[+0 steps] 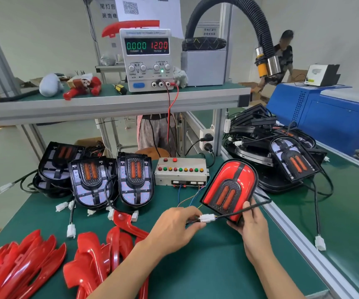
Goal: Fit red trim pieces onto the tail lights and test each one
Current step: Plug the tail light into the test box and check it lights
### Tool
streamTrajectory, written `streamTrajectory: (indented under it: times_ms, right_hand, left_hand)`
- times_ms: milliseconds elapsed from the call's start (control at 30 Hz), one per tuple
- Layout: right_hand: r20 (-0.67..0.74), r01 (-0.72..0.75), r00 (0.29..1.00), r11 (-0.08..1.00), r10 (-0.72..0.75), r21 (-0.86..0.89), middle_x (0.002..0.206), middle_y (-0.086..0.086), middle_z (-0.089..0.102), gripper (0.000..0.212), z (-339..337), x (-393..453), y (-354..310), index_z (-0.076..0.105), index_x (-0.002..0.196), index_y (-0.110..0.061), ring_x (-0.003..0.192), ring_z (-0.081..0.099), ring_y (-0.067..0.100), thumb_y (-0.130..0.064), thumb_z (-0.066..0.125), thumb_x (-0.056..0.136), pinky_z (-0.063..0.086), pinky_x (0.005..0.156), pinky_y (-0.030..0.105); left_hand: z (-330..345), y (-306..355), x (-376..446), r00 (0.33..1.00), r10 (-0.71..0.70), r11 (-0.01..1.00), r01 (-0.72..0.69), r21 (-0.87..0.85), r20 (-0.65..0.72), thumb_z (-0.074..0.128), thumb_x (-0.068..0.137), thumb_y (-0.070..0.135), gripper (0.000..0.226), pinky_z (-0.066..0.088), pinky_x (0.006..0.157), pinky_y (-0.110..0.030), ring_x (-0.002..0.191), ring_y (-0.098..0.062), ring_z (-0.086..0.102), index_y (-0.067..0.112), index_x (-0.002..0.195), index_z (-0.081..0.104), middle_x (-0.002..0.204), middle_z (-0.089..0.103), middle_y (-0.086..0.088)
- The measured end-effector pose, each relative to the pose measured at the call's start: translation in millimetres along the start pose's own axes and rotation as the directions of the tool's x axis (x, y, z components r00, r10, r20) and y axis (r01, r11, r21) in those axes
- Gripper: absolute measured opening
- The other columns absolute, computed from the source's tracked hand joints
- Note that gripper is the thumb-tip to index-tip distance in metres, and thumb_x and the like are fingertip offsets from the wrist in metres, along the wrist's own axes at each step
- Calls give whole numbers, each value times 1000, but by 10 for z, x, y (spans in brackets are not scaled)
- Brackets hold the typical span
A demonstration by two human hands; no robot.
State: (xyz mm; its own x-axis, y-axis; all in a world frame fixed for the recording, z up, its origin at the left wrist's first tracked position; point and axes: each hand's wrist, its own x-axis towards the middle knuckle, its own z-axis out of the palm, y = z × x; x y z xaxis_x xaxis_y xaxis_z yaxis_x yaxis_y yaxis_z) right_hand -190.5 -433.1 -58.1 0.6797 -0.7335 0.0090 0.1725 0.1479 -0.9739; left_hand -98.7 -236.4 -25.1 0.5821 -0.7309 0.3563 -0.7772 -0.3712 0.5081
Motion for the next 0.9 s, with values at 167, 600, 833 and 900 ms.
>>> streamTrajectory:
  times_ms: [167,600,833,900]
  right_hand:
    - [-105,38,994,987,-21,156,105,4,75,30,76,27,108,65,127,-27,91,72,13,-37,45,108,62,69,28]
    - [-145,35,989,984,-9,175,117,4,74,37,118,26,215,56,142,-21,106,72,23,-31,41,110,63,72,32]
    - [-144,22,990,982,6,187,103,3,78,37,105,50,238,57,139,-16,89,75,12,-33,43,109,62,67,27]
    - [-139,19,990,983,7,180,104,5,77,37,96,47,242,57,139,-18,88,75,13,-34,43,109,62,68,27]
  left_hand:
    - [-26,25,44,996,-17,996,24,-84,84,52,95,53,34,48,72,-32,71,-10,55,24,96,68,78,64,8]
    - [35,38,681,879,-271,957,202,208,392,33,105,24,41,48,84,-51,96,-41,58,17,64,33,88,56,-23]
    - [125,-43,588,898,-162,907,-28,420,408,15,108,38,50,33,94,-48,109,-29,46,19,70,42,86,63,-10]
    - [101,-23,545,912,-99,902,-87,423,398,19,110,36,49,33,98,-48,112,-27,48,24,66,36,91,68,-12]
